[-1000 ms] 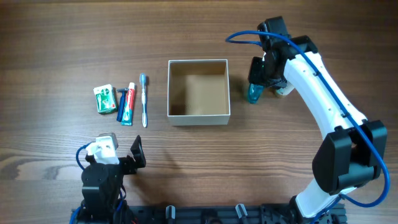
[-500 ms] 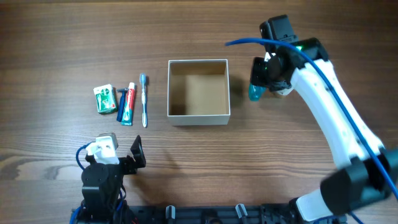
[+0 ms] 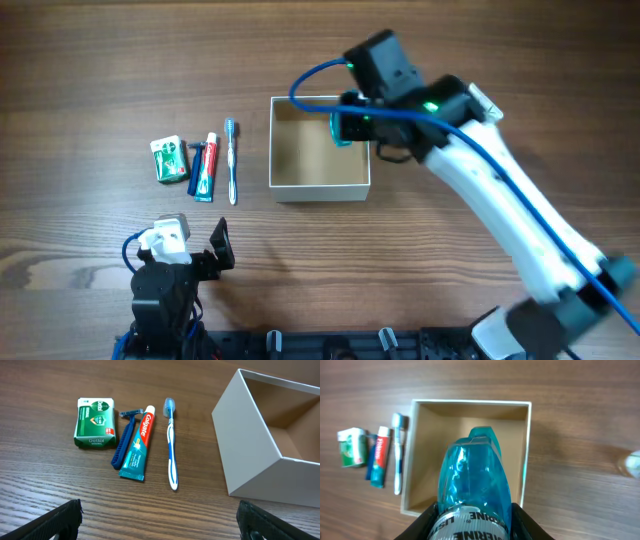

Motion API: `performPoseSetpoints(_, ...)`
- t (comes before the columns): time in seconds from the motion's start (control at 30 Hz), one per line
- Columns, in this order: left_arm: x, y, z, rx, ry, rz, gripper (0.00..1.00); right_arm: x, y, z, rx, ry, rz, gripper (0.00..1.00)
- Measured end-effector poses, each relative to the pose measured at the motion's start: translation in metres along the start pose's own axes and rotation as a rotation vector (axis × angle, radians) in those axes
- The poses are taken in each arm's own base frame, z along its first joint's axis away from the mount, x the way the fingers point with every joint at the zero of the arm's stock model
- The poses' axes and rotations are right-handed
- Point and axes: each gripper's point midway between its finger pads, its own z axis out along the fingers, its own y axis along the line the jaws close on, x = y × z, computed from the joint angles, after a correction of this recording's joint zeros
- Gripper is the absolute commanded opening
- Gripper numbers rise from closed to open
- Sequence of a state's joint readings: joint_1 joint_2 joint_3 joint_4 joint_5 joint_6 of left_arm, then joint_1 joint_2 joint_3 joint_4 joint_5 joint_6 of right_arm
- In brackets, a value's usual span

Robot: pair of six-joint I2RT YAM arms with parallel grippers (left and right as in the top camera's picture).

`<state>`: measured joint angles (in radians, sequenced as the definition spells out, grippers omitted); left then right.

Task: Pack container
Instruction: 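Carry the bottle into the box's right side and release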

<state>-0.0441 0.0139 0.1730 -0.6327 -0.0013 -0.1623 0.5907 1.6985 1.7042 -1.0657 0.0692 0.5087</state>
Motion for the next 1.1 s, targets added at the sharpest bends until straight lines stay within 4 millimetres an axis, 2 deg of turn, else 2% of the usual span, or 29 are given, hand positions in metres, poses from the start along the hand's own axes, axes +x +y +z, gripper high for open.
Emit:
performPoseSetpoints(0.07,0.000,0.000,0.000,0.000,0.000,0.000,1.00,0.002,0.001,0.035,0.026,0.045,0.005,0.11)
performPoseSetpoints(0.17,0.000,0.000,0.000,0.000,0.000,0.000,1.00,0.007,-0.006,0.071,0.064,0.099,0.037,0.12)
performPoseSetpoints(0.27,0.000,0.000,0.000,0.000,0.000,0.000,1.00,-0.002,-0.017,0.087,0.076,0.089,0.086,0.15)
performPoseSetpoints(0.33,0.000,0.000,0.000,0.000,0.000,0.000,1.00,-0.007,-0.023,0.091,0.079,0.079,0.106,0.16)
performPoseSetpoints(0.4,0.000,0.000,0.000,0.000,0.000,0.000,1.00,-0.009,-0.029,0.094,0.086,0.079,0.119,0.34)
performPoseSetpoints(0.5,0.000,0.000,0.000,0.000,0.000,0.000,1.00,-0.011,-0.030,0.096,0.086,0.076,0.113,0.47)
performPoseSetpoints(0.53,0.000,0.000,0.000,0.000,0.000,0.000,1.00,-0.011,-0.030,0.096,0.085,0.076,0.107,0.59)
performPoseSetpoints(0.57,0.000,0.000,0.000,0.000,0.000,0.000,1.00,-0.012,-0.030,0.096,0.084,0.074,0.097,0.79)
performPoseSetpoints(0.6,0.000,0.000,0.000,0.000,0.000,0.000,1.00,-0.012,-0.030,0.096,0.083,0.073,0.082,0.85)
performPoseSetpoints(0.73,0.000,0.000,0.000,0.000,0.000,0.000,1.00,-0.011,-0.030,0.096,0.083,0.079,0.039,0.93)
performPoseSetpoints(0.93,0.000,0.000,0.000,0.000,0.000,0.000,1.00,-0.007,-0.032,0.091,0.090,0.095,0.016,0.95)
performPoseSetpoints(1.0,0.000,0.000,0.000,0.000,0.000,0.000,1.00,-0.011,-0.031,0.076,0.078,0.071,0.003,0.94)
performPoseSetpoints(1.1,0.000,0.000,0.000,0.000,0.000,0.000,1.00,-0.022,-0.029,0.038,0.055,-0.003,0.001,0.95)
